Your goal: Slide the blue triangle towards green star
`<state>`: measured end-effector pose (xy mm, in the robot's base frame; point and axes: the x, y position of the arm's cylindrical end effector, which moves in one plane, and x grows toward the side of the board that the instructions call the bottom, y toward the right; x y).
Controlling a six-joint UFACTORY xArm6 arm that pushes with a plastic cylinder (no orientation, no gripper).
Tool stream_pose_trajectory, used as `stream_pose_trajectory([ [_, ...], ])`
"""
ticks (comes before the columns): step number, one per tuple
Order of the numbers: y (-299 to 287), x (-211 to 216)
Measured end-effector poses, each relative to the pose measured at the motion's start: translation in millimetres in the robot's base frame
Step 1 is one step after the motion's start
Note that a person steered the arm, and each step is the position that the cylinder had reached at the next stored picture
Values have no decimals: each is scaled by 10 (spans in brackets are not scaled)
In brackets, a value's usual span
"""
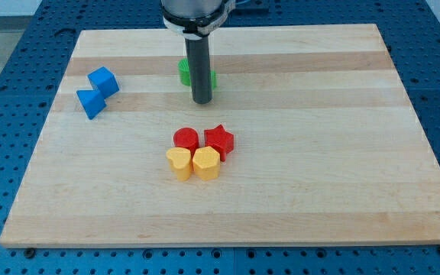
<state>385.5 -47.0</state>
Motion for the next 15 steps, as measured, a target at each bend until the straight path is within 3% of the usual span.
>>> stream_pose_trajectory([
  [1, -104, 230],
  [3, -1324, 776],
  [4, -1858, 771],
  [6, -2278, 251],
  [9, -1390, -61],
  [10, -1935, -26],
  [11, -2009, 182],
  [14, -872, 125],
  [15, -747, 99],
])
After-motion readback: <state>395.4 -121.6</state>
